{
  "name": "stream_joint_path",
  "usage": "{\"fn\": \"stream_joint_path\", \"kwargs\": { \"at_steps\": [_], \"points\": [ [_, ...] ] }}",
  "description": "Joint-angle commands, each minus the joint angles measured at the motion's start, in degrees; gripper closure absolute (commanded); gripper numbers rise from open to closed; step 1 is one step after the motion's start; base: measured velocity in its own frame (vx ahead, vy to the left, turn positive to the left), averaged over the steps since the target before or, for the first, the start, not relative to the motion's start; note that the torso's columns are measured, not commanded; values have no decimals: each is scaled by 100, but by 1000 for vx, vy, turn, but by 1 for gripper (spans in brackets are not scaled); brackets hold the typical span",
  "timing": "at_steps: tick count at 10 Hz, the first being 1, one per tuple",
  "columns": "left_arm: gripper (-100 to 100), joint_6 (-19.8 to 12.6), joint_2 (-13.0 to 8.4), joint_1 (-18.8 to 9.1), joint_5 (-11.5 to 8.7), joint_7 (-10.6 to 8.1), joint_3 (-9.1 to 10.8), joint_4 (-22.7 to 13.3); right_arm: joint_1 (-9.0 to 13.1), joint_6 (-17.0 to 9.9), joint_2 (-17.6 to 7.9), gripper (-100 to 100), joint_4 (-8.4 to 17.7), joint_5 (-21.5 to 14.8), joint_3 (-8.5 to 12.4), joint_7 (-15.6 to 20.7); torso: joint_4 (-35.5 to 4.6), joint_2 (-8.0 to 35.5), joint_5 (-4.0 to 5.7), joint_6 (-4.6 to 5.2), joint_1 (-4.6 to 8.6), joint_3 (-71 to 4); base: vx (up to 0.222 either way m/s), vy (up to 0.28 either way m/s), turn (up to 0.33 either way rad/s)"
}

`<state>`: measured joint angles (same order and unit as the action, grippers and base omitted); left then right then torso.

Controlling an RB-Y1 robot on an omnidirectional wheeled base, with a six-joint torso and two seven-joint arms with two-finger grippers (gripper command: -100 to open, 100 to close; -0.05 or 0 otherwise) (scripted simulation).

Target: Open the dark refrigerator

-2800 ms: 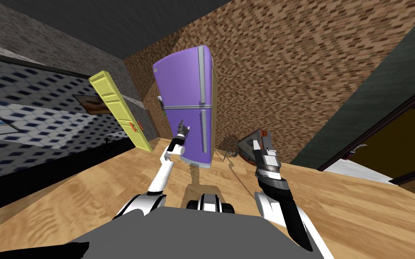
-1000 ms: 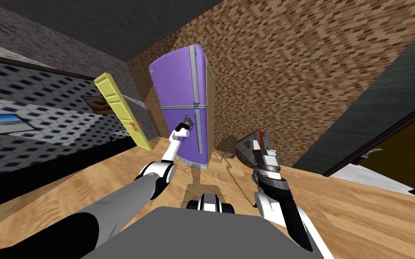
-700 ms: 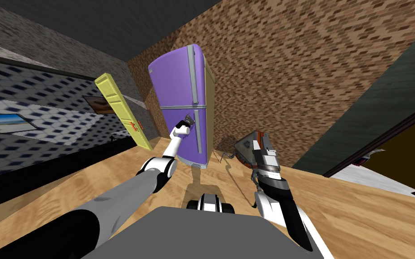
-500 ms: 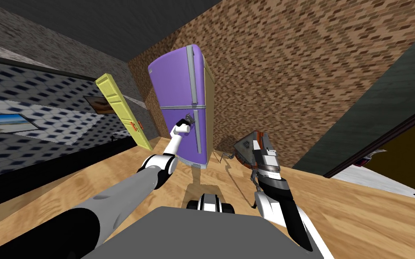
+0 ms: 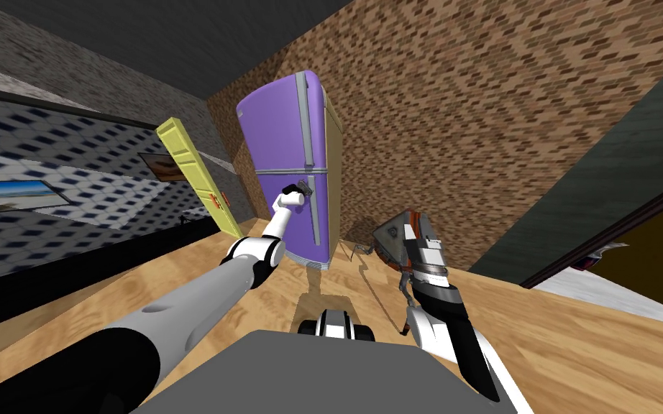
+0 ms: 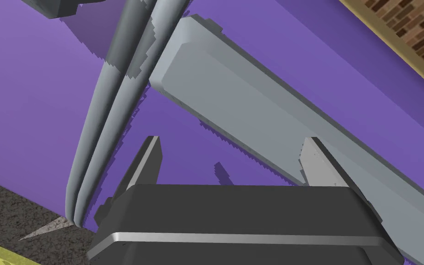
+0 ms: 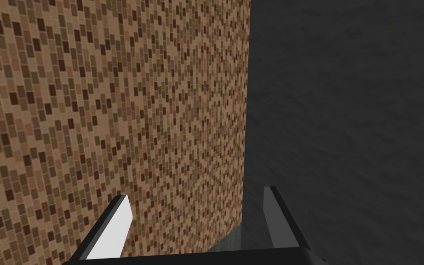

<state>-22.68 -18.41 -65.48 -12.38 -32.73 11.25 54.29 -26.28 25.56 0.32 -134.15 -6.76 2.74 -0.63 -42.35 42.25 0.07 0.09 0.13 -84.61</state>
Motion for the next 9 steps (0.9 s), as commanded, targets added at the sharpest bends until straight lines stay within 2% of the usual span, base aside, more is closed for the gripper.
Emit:
{"fn": "stream_joint_path", "kwargs": {
  "at_steps": [1, 2, 4, 5, 7, 8, 9],
  "points": [
    [-100, -219, -64, -388, -3, -136, 48, -377, 0, 0, 0, 0, 0, 0, 0, 0, 3, -6, 1, 5, 0, -2, 5, -57, 36],
    [-100, -219, -64, -438, -3, -136, 48, -427, 0, 0, 0, 0, 0, 0, 0, 0, -4, -13, 7, 17, 8, -9, -1, -36, 22],
    [-100, -441, -159, -778, -26, -261, 90, -777, 0, 0, -1, 0, 0, 0, 0, 0, -16, -19, 17, 28, 21, -14, -4, -39, 18],
    [-100, -441, -159, -803, -26, -261, 90, -777, 0, 0, 0, 0, 0, 0, 0, 0, -22, -20, 23, 31, 35, -14, 7, -43, 31],
    [-100, -601, -248, -1068, -42, -352, 120, -1024, 0, 0, 0, 0, 0, 0, 0, 0, -28, -27, 31, 49, 45, -20, 3, -45, -1],
    [-100, -601, -248, -1068, -42, -352, 120, -1024, 0, 0, 0, 0, 0, 0, 0, 0, -15, -21, 26, 30, 45, -15, 28, -37, -25],
    [-100, -691, -312, -1220, -52, -404, 138, -1162, 0, 0, 0, 0, 0, 0, 0, 0, 2, -19, 9, 14, 14, -13, 26, -33, 0]
  ]
}}
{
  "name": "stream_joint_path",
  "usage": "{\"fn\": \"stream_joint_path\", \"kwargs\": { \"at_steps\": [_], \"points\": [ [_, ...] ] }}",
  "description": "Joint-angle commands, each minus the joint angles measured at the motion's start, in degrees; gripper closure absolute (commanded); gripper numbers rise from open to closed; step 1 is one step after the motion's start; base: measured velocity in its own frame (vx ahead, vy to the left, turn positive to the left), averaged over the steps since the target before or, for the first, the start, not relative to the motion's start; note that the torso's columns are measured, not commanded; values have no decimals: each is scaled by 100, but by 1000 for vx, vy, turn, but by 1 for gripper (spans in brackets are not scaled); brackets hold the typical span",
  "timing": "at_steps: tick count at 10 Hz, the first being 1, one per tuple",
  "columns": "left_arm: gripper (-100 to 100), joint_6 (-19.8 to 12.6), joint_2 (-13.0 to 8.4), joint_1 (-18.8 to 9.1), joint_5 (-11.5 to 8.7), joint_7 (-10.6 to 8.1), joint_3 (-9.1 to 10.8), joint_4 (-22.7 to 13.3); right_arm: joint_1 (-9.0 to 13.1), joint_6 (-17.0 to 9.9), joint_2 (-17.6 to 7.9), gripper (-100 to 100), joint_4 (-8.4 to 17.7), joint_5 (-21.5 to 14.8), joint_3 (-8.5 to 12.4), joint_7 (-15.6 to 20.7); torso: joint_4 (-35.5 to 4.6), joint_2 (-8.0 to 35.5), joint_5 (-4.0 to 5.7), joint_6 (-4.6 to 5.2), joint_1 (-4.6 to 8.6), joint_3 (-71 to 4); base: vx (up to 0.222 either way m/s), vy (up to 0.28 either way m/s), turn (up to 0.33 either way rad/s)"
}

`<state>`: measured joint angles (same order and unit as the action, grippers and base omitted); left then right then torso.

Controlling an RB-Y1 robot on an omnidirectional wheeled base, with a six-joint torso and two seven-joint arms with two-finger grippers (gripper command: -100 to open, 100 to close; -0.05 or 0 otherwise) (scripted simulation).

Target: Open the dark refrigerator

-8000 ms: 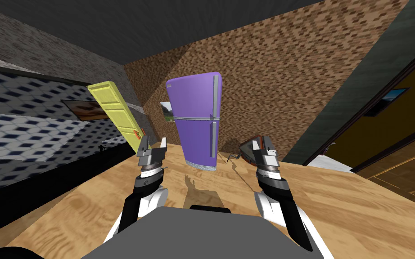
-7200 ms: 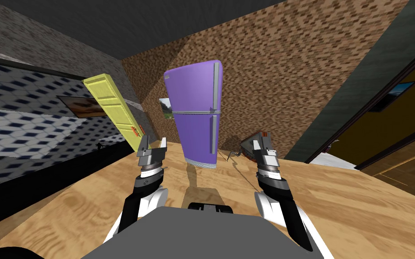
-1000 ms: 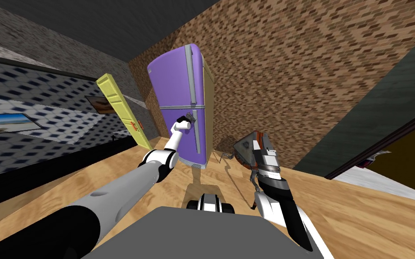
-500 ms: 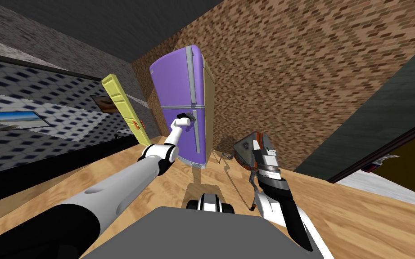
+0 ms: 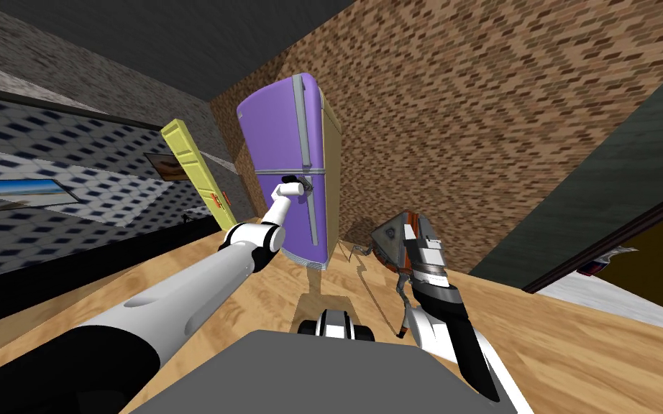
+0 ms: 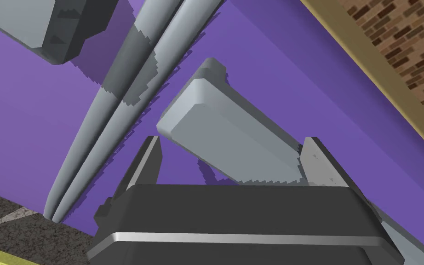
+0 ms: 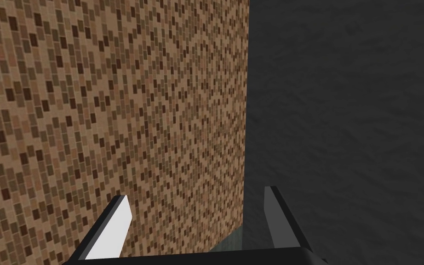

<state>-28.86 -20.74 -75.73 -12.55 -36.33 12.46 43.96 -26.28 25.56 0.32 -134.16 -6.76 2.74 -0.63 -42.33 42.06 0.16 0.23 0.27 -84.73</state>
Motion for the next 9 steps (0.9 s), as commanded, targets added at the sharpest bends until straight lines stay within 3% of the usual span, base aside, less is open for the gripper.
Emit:
{"fn": "stream_joint_path", "kwargs": {
  "at_steps": [1, 3, 4, 6, 9],
  "points": [
    [-100, -28, -51, -137, -18, -18, 10, -92, 0, 0, 0, 0, 0, 0, 0, 0, 6, 4, -12, -13, -22, 3, 12, -18, 12],
    [-100, -85, -85, -173, -10, -34, 13, -74, -1, 0, -1, 0, 0, 0, 1, 0, 17, -17, -18, -17, -35, -9, 90, -8, -7],
    [100, -97, -89, -180, -9, -37, 14, -69, -1, 0, -1, 0, 0, 0, 1, 0, 16, 3, -19, -21, -33, 0, 12, 1, 18],
    [100, -133, 81, -245, -189, 51, -77, 13, 1, 0, -2, 0, 0, 0, 2, 0, 20, 41, -27, -8, -65, 26, -121, 208, -97],
    [100, -159, 173, -267, -280, 94, -125, 46, 3, -1, -4, 0, 1, 0, 3, 0, 17, 21, -30, -34, -63, 13, -153, 301, -76]
  ]
}}
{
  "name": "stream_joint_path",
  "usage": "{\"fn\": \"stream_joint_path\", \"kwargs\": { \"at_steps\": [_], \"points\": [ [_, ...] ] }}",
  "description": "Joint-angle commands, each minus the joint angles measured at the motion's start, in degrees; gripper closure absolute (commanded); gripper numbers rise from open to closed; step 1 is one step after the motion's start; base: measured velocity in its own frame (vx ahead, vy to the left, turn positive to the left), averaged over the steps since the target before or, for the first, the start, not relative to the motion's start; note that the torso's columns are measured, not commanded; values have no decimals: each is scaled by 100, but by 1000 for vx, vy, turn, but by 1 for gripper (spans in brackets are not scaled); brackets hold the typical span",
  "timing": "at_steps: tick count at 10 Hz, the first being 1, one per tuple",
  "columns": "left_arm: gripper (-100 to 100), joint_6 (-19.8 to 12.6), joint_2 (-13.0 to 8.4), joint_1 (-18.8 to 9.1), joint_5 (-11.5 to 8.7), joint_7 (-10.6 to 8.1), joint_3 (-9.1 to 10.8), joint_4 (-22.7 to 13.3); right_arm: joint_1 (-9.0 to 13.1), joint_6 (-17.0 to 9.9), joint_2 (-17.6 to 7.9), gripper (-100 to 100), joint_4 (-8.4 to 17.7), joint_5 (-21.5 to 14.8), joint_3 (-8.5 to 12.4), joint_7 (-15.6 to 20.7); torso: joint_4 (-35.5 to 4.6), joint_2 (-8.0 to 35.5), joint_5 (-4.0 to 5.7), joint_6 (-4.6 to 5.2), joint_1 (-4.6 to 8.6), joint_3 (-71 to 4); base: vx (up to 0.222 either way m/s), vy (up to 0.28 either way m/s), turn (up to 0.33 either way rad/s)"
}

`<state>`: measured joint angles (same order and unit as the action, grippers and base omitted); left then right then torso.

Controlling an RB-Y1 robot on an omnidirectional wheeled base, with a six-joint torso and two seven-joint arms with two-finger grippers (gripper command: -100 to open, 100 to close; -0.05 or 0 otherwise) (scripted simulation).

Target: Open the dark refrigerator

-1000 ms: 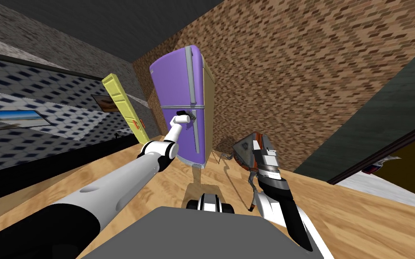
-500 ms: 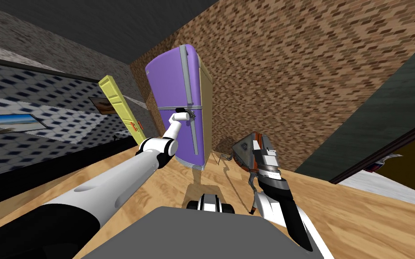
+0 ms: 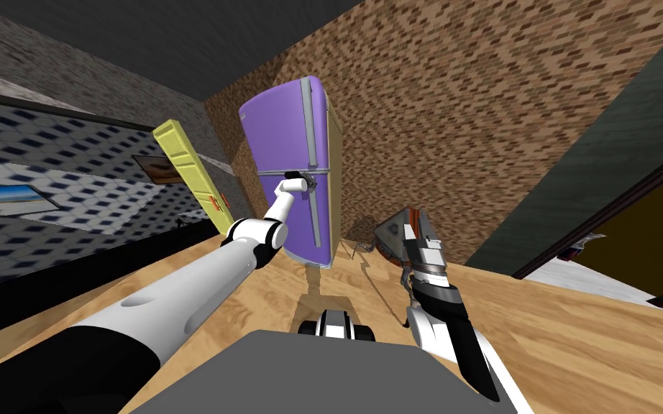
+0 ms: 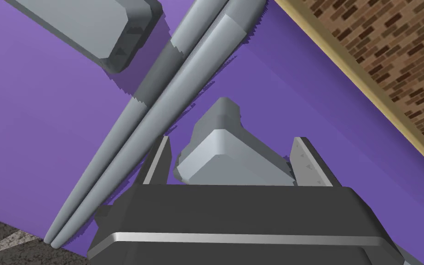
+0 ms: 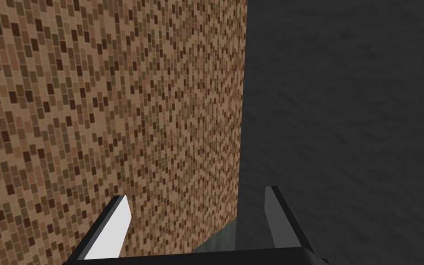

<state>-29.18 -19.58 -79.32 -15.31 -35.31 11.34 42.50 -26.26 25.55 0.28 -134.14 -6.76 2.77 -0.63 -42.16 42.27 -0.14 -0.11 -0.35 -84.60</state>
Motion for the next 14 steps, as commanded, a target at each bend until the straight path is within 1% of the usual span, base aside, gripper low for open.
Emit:
{"fn": "stream_joint_path", "kwargs": {
  "at_steps": [1, 3, 4, 5, 7, 8, 9, 10, 11, 12, 13, 14],
  "points": [
    [100, -152, 148, 69, -95, 36, -61, 225, -1, 0, 1, 0, 0, 0, 0, 0, -3, -20, -3, -18, 2, -11, -166, 306, -75],
    [100, -204, 331, 23, -276, 123, -156, 291, 0, 0, -1, 0, 0, 0, 0, 0, -1, -14, -11, -13, -28, -10, -235, 376, -116],
    [100, -204, 331, 23, -276, 123, -156, 291, 0, 0, 0, 0, 1, 0, 0, 0, -2, -4, -6, -9, -8, -3, -181, 329, -67],
    [100, -230, 422, 0, -367, 166, -203, 324, 0, 0, 0, 0, 0, 0, 0, 0, -4, -29, -4, -25, 3, -16, -126, 341, -66],
    [100, -282, 605, -46, -548, 253, -298, 389, 0, 0, 0, 0, 0, 0, 0, 0, -4, -36, -10, -22, -23, -27, -211, 356, -121],
    [100, -282, 605, -46, -548, 253, -298, 389, 0, 0, 0, 0, 0, 0, 0, 0, 3, -14, -4, -11, 2, -10, -200, 283, -44],
    [100, -308, 697, -68, -638, 297, -345, 422, -1, 0, 1, 0, 0, 0, 0, 0, 3, -20, 2, -16, 20, -10, -193, 301, -40],
    [100, -275, 662, -61, -590, 273, -324, 427, -1, 0, 0, 0, 0, 0, 0, 0, 6, -22, 6, 0, 20, -12, -101, 143, -41],
    [100, -330, 772, -55, -698, 315, -384, 484, -2, 0, 2, 0, 0, 0, -2, 0, 3, -53, 20, -2, 69, -33, -111, 205, -40],
    [100, -330, 772, -55, -698, 315, -384, 484, -2, 1, 1, 0, -1, 0, -1, 0, 12, -46, 21, 18, 44, -31, -60, 243, -71],
    [100, -362, 857, -57, -795, 356, -433, 536, -2, 0, 1, 0, 0, 0, -1, 0, 11, -51, 13, 12, 33, -32, -29, 265, -82],
    [100, -362, 857, -57, -795, 356, -433, 536, -3, 1, 1, 0, -1, 0, 0, 0, 14, -49, 6, 5, 13, -33, -33, 241, -80]
  ]
}}
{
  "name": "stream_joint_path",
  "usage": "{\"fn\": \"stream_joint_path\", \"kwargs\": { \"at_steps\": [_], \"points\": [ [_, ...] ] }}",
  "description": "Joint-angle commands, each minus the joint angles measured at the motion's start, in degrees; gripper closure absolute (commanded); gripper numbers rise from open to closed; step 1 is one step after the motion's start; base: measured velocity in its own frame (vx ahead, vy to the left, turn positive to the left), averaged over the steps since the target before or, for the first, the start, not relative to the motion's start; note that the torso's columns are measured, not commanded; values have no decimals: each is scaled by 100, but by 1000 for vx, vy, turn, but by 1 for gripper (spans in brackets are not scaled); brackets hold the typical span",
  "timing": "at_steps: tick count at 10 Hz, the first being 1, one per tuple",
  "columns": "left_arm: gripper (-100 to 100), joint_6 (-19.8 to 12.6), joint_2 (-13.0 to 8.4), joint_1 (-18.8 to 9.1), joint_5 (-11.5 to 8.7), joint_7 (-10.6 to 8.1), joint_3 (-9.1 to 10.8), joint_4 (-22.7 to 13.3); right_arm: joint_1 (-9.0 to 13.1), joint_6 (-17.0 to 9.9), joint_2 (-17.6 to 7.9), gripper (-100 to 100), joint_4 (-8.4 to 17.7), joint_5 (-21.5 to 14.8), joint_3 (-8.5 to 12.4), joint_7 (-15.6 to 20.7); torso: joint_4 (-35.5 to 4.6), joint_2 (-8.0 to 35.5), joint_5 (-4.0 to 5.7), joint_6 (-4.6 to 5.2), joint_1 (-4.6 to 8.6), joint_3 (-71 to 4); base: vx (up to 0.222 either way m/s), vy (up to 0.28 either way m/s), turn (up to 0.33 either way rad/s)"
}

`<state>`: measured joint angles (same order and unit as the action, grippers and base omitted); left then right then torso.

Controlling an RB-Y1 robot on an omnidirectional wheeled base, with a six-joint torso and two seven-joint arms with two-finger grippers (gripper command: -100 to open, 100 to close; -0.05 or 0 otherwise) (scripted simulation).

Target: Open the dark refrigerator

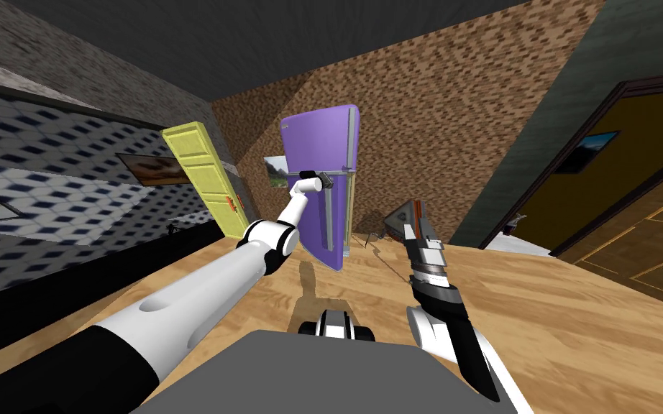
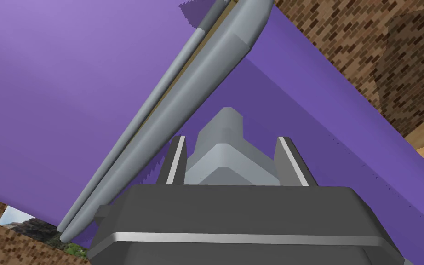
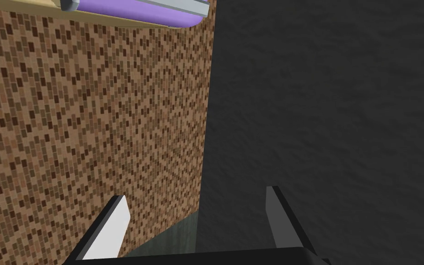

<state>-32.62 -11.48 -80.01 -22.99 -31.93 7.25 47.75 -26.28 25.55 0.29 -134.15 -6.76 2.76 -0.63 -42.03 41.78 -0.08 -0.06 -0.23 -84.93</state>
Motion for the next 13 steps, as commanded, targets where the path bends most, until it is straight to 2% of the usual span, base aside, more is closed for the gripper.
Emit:
{"fn": "stream_joint_path", "kwargs": {
  "at_steps": [1, 2, 3, 6, 9, 10, 13],
  "points": [
    [100, -51, 133, 10, -125, 58, -72, 63, 0, 0, 1, 0, 0, 0, 0, 0, 2, 0, -6, -16, -4, -2, -59, 297, -80],
    [100, -83, 218, 7, -222, 99, -121, 116, 0, 0, 0, 0, 0, 0, 0, 0, 5, 6, -14, -18, -32, 2, -83, 322, -113],
    [100, -83, 218, 7, -222, 99, -121, 116, 0, 0, -1, 0, 1, 0, 1, 0, 8, 17, -14, -13, -29, 12, -85, 308, -60],
    [100, -147, 388, 3, -416, 181, -218, 221, 0, 0, 1, 0, 1, 0, 0, 0, 8, -11, -7, -26, 1, -7, -79, 272, -55],
    [100, -179, 472, 1, -513, 222, -267, 274, 0, 0, 0, 0, 0, 0, 0, 0, 13, -2, -13, -22, -30, -2, -91, 268, -60],
    [100, -211, 557, -2, -610, 263, -316, 326, 0, 0, 0, 0, 1, 0, 0, 0, 13, -10, -11, -27, -12, -7, -59, 257, -58],
    [100, -243, 642, -4, -707, 303, -364, 379, 0, 0, 0, 0, 0, 0, 0, 0, 18, -2, -3, -12, -7, -2, -74, 248, -50]
  ]
}}
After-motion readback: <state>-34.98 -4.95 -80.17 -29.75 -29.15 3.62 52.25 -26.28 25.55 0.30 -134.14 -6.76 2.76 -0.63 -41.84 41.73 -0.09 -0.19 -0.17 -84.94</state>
